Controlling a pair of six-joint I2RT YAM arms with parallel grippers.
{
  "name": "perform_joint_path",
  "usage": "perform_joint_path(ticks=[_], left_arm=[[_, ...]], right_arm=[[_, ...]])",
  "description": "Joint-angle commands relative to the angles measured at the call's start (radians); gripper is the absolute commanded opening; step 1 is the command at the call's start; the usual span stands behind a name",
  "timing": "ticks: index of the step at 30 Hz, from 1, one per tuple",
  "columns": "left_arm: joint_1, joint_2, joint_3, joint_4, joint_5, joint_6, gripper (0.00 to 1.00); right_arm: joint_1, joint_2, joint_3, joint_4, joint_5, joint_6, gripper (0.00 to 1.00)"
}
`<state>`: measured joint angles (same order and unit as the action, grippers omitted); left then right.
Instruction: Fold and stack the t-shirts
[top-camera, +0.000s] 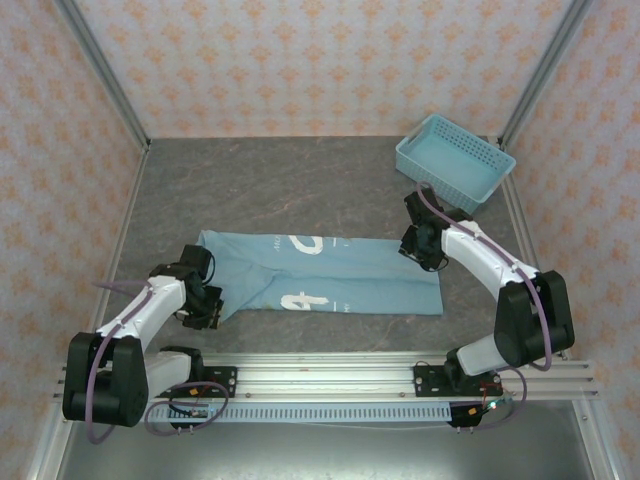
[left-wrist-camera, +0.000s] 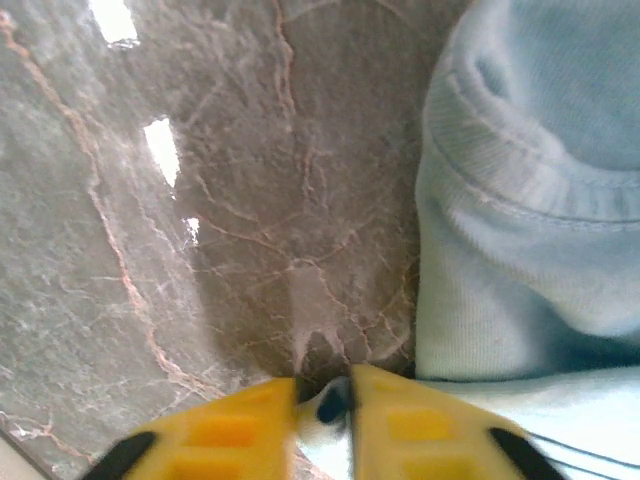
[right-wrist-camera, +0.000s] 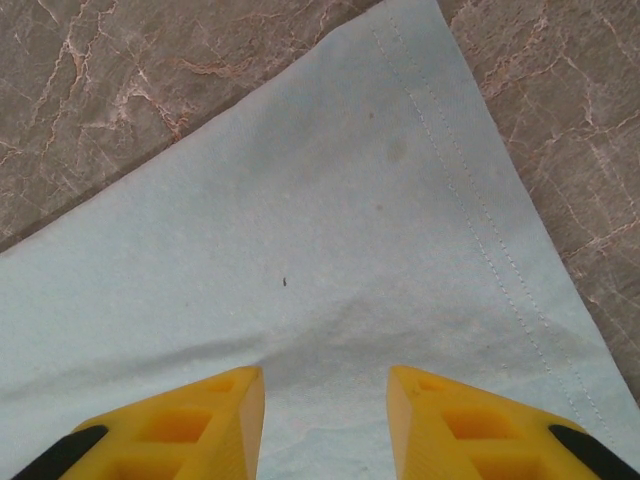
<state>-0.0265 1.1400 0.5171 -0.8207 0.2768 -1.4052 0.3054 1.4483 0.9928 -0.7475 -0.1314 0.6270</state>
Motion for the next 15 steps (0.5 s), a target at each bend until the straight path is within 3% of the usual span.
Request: perform_joint_path(ticks=[1,3,15], left_arm=[[-0.004,-0.005,0.01,-0.03,-0.052,0.007,0.07],[-0.004,-0.02,0.035,-0.056,-0.082,0.02,0.0],[-0.004,0.058,0.293,-0.189,-0.245,0.257,0.0]], right_arm=[[0.007,-0.024,-0.009,-0.016,0.013,0.012,0.37],[0.007,-0.027,-0.011,-0.016,0.015,0.011,0.37],[0.007,-0.026,-0.017,-0.009,0.012,0.013,0.36]])
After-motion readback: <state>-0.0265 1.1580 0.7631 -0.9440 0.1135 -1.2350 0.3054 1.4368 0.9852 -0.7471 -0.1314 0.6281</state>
